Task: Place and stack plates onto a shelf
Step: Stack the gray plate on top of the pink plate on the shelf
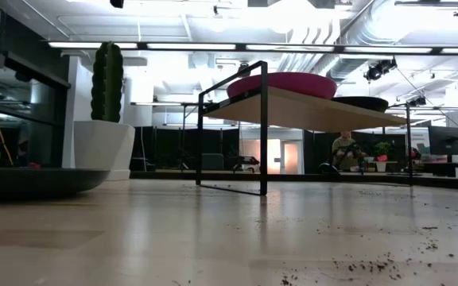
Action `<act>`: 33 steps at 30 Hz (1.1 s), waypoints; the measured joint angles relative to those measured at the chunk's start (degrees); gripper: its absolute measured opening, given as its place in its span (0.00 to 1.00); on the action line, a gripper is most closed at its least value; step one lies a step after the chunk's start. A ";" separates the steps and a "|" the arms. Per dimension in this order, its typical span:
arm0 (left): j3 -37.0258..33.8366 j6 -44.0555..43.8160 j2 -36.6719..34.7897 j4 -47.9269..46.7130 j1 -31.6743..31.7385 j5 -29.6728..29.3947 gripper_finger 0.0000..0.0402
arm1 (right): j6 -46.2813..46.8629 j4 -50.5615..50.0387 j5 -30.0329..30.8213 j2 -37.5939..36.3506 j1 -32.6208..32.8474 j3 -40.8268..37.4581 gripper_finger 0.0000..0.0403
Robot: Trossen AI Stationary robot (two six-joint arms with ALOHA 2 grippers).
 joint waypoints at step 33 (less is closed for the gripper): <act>0.00 -0.01 0.00 0.02 0.00 0.01 0.41 | -38.93 -20.35 22.66 17.79 -19.34 1.91 0.00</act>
